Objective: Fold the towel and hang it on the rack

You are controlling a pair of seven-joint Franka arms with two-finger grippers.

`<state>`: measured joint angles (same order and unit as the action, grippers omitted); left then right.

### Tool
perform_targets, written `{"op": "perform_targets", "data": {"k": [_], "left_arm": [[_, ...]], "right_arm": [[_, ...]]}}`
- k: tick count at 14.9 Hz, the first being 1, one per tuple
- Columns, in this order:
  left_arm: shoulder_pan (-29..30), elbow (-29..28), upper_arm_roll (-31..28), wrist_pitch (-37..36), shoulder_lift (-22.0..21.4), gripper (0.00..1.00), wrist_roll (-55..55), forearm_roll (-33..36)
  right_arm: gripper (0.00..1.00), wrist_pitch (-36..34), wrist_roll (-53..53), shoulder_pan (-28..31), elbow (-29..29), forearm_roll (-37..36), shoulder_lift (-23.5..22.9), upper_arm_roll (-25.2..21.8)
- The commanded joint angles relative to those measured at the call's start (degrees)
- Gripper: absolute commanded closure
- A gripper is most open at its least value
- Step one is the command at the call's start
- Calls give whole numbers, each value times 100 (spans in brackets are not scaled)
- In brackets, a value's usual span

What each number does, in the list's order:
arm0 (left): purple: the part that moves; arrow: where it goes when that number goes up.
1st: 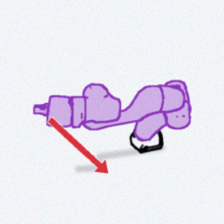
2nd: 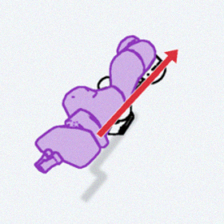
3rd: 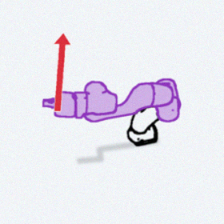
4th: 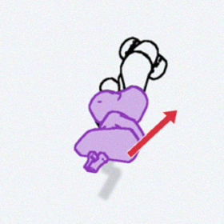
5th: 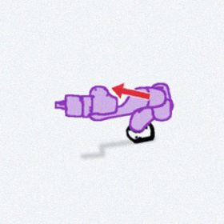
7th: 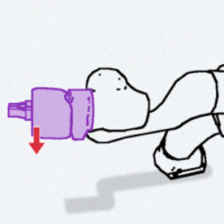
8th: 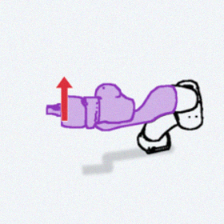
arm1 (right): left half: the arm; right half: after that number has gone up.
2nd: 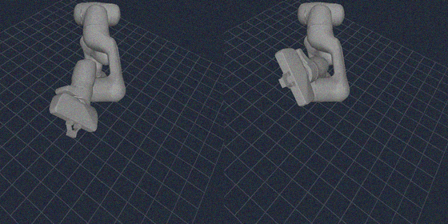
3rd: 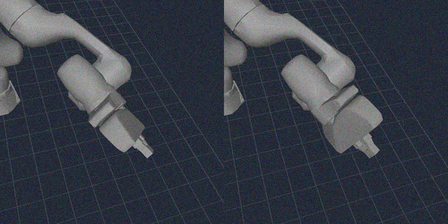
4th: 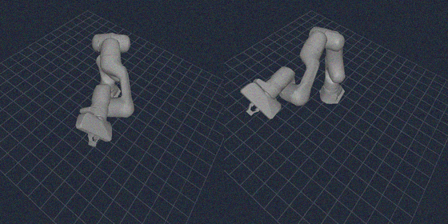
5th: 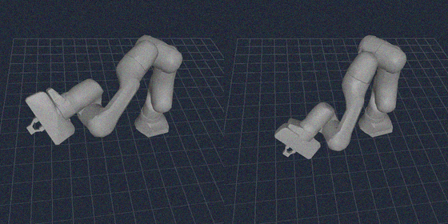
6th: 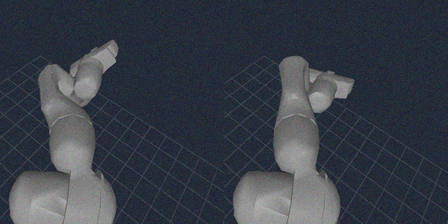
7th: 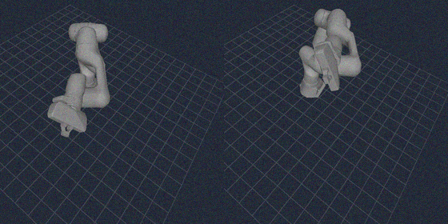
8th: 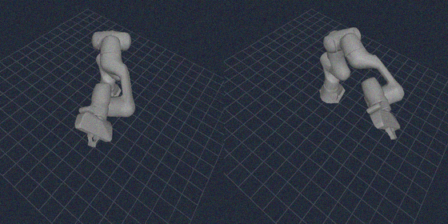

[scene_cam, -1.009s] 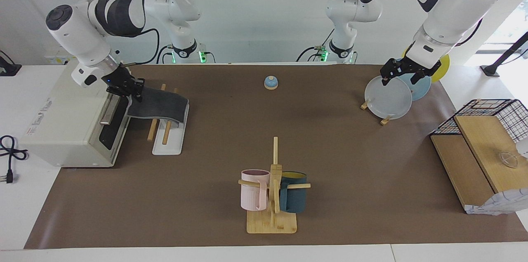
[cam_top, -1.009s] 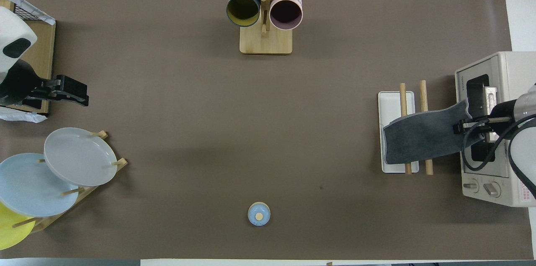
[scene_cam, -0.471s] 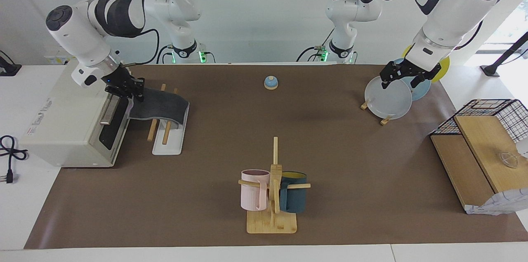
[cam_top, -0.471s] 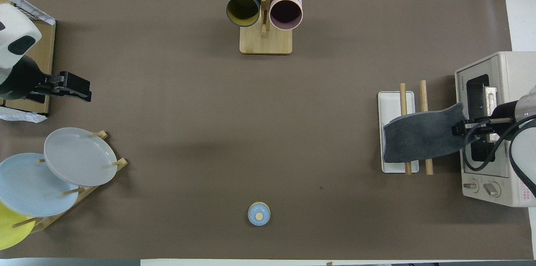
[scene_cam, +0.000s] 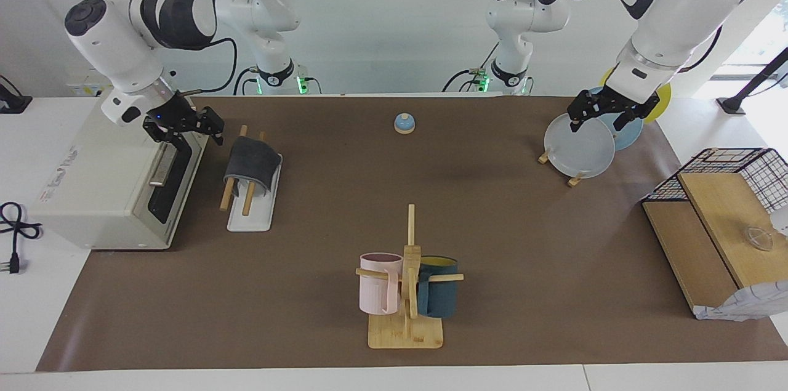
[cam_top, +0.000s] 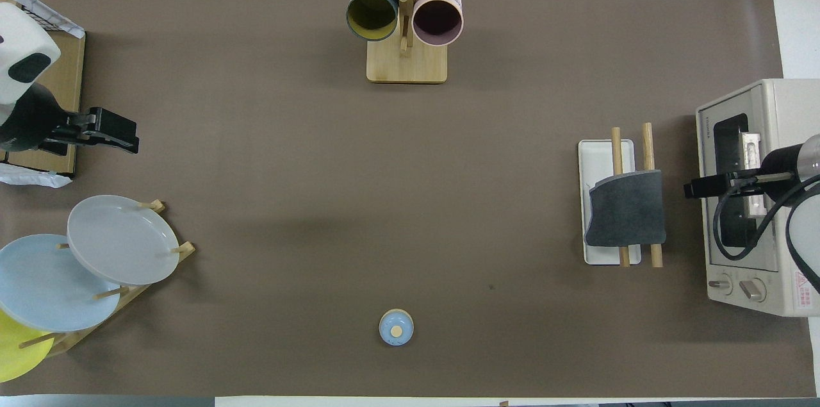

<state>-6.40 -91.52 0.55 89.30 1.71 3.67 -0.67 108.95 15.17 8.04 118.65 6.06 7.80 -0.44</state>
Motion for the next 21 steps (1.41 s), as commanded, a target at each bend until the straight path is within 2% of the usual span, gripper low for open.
{"op": "perform_targets", "data": {"k": [1,5,8,14,21], "left_arm": [[51,-76,51,79,-92,0,-42,59],[59,-76,42,35,-188,0,-7,59],[59,-76,42,44,-188,0,-7,59],[68,-76,42,44,-188,0,-7,59],[68,-76,42,44,-188,0,-7,59]], "right_arm": [[0,-408,65,-179,-630,-385,-190,35],[0,-892,-31,-469,-1475,-834,-533,35],[0,-1420,-286,-592,-2055,-852,-822,44],[0,-1781,-304,-584,-2416,-949,-946,44],[0,-1843,-313,-593,-2417,-1045,-982,35]]}}
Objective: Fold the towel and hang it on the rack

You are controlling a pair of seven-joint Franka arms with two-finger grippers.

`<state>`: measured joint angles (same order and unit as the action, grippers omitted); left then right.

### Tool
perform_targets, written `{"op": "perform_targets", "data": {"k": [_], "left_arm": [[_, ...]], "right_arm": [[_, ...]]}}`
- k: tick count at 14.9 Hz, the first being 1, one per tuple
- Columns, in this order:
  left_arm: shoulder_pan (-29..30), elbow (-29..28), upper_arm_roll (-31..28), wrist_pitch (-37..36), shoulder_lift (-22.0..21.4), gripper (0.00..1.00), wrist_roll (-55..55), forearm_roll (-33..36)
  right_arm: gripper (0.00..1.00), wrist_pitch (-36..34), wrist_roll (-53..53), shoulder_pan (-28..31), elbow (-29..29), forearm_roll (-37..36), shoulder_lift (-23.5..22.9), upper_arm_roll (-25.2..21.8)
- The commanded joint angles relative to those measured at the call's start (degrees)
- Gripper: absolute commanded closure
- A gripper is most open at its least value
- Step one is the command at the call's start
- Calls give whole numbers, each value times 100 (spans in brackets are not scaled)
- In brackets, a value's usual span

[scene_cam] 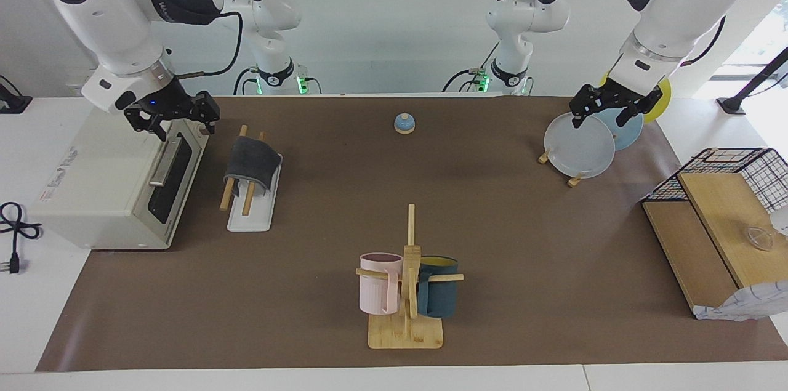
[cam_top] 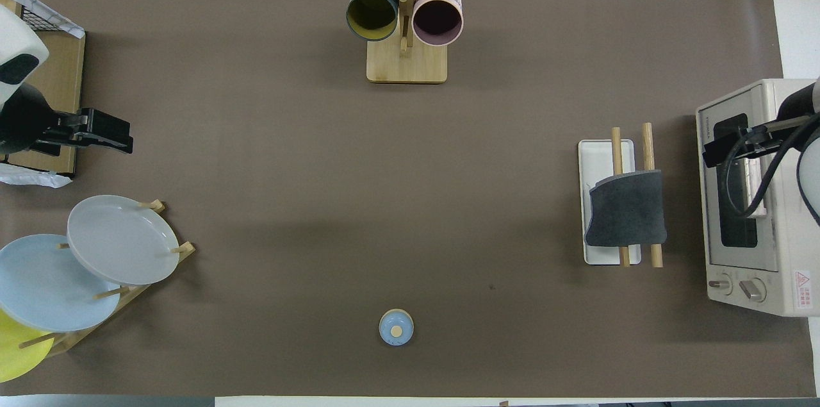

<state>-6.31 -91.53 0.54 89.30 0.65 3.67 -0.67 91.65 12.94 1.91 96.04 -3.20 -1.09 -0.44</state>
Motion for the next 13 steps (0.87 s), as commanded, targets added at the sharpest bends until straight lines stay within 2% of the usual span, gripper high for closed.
{"op": "perform_targets", "data": {"k": [1,4,5,6,13], "left_arm": [[60,-76,42,44,-82,0,-7,59],[60,-76,42,35,-82,0,-7,59],[60,-76,42,35,-82,0,-7,59],[60,-76,42,44,-82,0,-7,59],[51,-76,42,35,-82,0,-7,59]], "right_arm": [[0,-112,-98,20,-156,-111,-94,36],[0,-270,-204,-93,-296,-111,-120,18],[0,-288,-221,-599,-297,-102,-120,-278],[0,-323,-239,-978,-297,-94,-120,-811],[0,-332,-590,-955,-218,-14,-23,-905]]}}
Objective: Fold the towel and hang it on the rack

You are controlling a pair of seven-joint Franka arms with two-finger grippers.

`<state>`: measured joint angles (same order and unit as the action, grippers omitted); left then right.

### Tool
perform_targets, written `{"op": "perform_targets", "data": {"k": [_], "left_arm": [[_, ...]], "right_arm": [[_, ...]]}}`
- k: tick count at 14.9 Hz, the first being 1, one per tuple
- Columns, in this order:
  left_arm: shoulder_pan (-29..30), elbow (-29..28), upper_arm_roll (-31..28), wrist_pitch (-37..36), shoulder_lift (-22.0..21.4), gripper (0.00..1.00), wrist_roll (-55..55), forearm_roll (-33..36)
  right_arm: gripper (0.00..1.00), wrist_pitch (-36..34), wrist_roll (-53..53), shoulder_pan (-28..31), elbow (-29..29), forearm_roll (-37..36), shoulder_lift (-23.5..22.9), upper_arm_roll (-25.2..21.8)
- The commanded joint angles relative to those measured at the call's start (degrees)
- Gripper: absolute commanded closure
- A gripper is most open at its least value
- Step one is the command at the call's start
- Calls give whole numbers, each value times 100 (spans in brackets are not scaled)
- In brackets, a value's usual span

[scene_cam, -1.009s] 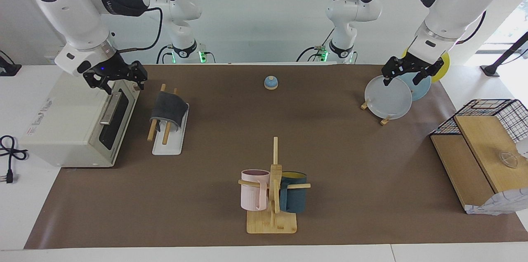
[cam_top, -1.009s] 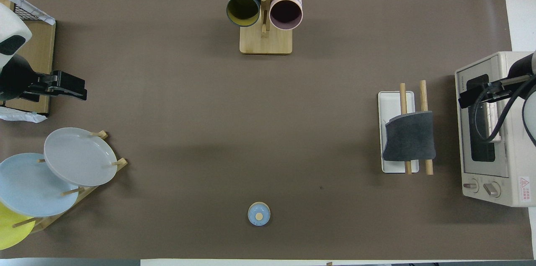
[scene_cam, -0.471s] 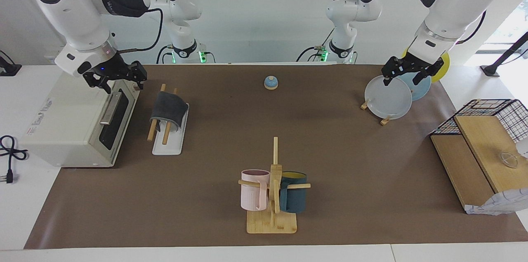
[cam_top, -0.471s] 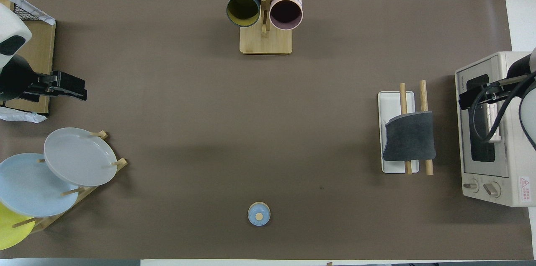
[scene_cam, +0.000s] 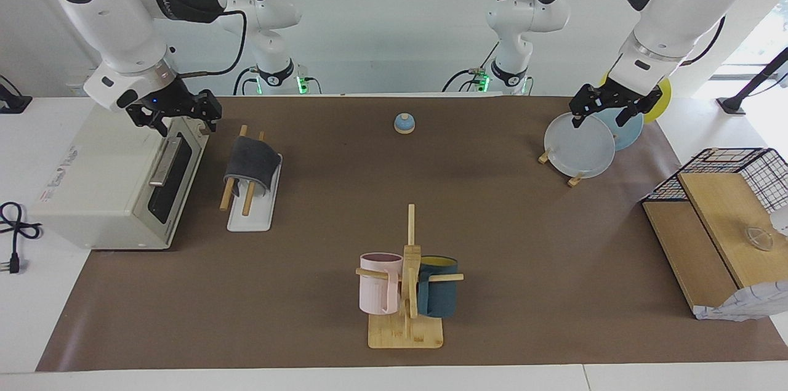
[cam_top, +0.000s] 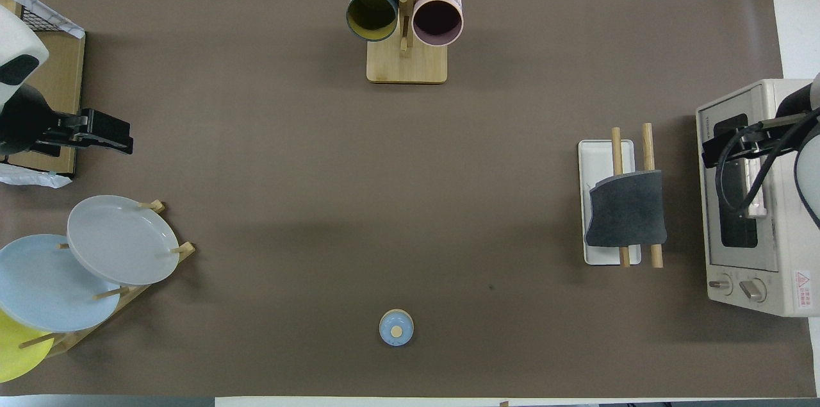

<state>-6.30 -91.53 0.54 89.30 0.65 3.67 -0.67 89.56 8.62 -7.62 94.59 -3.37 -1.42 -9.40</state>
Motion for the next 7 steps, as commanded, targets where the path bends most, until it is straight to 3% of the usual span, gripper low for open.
{"op": "perform_targets", "data": {"k": [1,7], "left_arm": [[59,-76,42,35,-82,0,-7,59],[59,-76,42,44,-82,0,-7,59]], "right_arm": [[0,-114,-158,-11,-80,-23,19,-9],[0,-140,-185,15,-116,-67,37,-18]]}}
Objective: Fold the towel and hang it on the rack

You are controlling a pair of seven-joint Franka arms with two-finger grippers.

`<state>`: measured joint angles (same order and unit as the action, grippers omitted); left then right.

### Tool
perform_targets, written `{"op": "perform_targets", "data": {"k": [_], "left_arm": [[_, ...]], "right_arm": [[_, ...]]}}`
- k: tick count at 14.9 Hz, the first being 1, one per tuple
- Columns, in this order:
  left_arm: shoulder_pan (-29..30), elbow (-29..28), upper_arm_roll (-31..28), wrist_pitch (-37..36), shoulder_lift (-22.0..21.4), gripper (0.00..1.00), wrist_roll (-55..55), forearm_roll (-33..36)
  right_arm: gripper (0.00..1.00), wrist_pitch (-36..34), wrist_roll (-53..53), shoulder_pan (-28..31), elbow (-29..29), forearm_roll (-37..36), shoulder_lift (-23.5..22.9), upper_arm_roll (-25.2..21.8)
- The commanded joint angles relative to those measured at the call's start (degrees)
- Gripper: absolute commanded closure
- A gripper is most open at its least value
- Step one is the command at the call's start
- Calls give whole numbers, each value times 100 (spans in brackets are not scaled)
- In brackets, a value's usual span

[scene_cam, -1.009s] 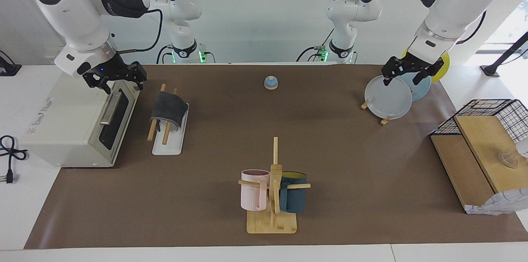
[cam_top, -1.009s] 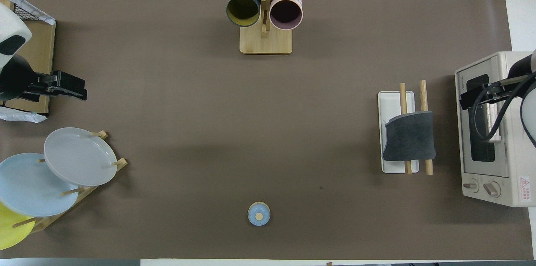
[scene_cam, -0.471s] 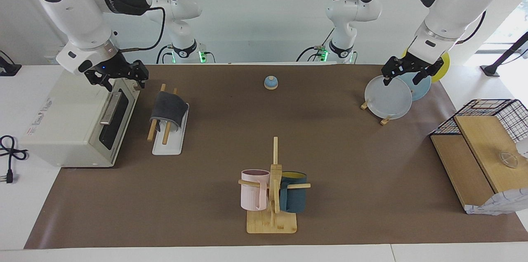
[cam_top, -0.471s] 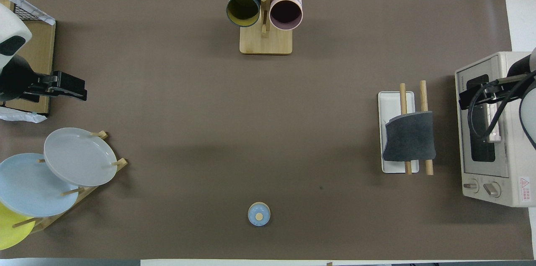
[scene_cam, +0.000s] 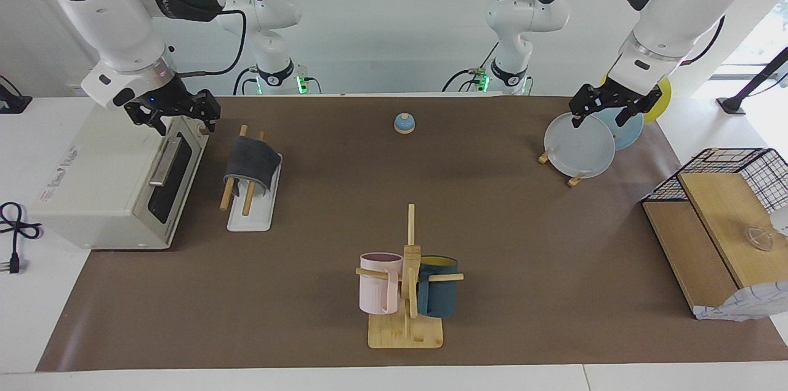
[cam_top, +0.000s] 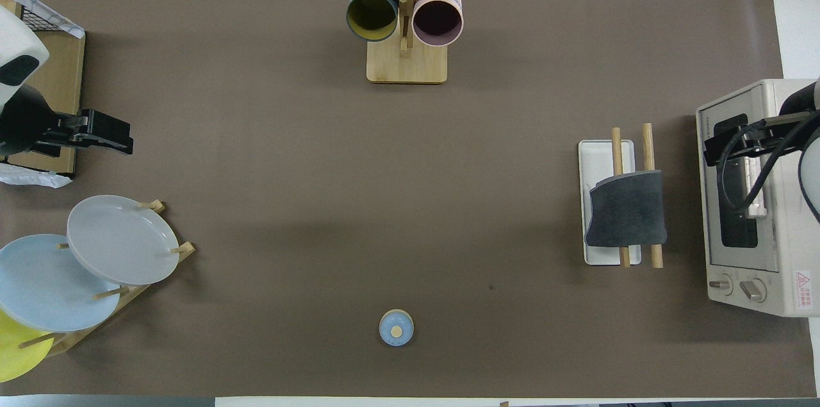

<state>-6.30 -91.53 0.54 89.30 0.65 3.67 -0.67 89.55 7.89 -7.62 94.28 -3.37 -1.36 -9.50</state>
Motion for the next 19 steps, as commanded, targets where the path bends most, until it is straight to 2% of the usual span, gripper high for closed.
{"op": "perform_targets", "data": {"k": [1,5,14,19], "left_arm": [[59,-76,42,44,-82,0,-16,59],[59,-76,42,44,-82,0,-7,59],[59,-76,34,35,-82,0,-7,59],[59,-76,42,35,-82,0,-16,59]], "right_arm": [[0,-175,-164,15,-77,-84,83,-17],[0,-192,-191,50,64,-76,268,-34],[0,-52,-455,305,55,-58,268,-52],[0,-34,-437,261,11,-50,259,-8]]}}
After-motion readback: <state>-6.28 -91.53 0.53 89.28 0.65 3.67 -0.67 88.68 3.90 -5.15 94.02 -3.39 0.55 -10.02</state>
